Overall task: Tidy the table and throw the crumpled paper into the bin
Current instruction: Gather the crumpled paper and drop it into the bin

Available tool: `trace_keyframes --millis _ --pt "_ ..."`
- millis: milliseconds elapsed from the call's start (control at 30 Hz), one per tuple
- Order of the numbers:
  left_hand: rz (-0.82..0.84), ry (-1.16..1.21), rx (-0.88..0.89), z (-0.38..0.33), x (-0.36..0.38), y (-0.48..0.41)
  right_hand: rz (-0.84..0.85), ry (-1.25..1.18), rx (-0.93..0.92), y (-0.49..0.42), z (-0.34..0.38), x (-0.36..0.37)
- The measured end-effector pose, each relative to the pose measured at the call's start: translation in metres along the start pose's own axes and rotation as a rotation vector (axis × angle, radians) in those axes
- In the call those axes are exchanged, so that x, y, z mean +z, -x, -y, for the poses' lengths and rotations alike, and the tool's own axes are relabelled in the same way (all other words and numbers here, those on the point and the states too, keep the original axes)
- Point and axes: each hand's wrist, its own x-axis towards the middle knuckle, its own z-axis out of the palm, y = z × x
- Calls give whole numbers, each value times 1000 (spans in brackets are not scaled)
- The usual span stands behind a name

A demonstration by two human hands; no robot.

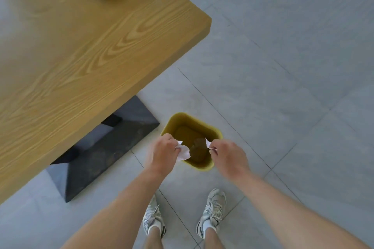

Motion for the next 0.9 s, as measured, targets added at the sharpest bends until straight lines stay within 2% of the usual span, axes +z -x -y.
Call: trace_keyframes --millis 200,500,700,900 --pt "88 -87 94 30 52 -32 40 3 16 -32 -9 47" --pt "118 -114 35 49 110 -59 136 52 31 -53 -33 101" --pt "147 -80 47 59 131 -64 84 -2 95 -62 -46 117" --pt "106 -107 39 68 140 -75 56 -36 75 -71 -46 134"
